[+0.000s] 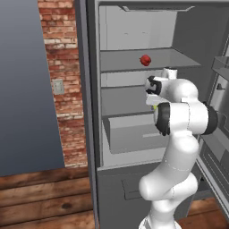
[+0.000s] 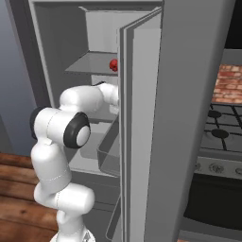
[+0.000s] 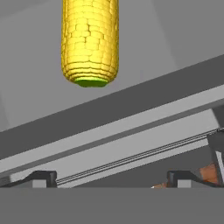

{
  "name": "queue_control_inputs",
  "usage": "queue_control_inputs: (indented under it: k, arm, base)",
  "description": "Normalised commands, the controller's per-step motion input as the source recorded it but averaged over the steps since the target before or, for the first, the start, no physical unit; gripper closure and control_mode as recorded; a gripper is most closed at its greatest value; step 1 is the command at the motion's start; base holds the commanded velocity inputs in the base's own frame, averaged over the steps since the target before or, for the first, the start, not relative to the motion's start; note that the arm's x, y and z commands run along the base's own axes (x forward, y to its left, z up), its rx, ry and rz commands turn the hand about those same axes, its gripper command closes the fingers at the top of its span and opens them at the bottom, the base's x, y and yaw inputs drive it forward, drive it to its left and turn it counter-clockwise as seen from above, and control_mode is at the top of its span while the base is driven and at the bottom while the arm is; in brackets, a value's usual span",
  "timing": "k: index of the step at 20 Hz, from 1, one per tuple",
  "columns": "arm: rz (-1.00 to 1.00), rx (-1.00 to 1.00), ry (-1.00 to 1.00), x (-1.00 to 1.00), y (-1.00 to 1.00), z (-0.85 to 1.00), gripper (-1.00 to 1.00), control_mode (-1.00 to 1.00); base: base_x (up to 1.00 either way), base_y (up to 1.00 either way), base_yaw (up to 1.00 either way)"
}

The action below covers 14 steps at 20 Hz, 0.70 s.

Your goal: Place the cold items (bell pepper and corn) from the fridge in one tupperware on the dining counter. Place the warm items (kebab skewer and hot dog) in the stove area in another tupperware.

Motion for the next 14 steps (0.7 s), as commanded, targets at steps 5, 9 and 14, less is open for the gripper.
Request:
queue_control_inputs:
  k: [5,9,14]
  arm:
    - [0.0,0.01,-0.05,0.06,0.0,-0.02,-1.0,-1.0]
    - [0.0,0.0,-0.08,0.27,0.0,-0.01,-1.0,-1.0]
    - [0.0,0.0,-0.16,0.45,0.0,-0.06,-1.0,-1.0]
  base:
    - [0.0,0.0,0.0]
    - [0.0,0.0,0.0]
    - [0.0,0.0,0.0]
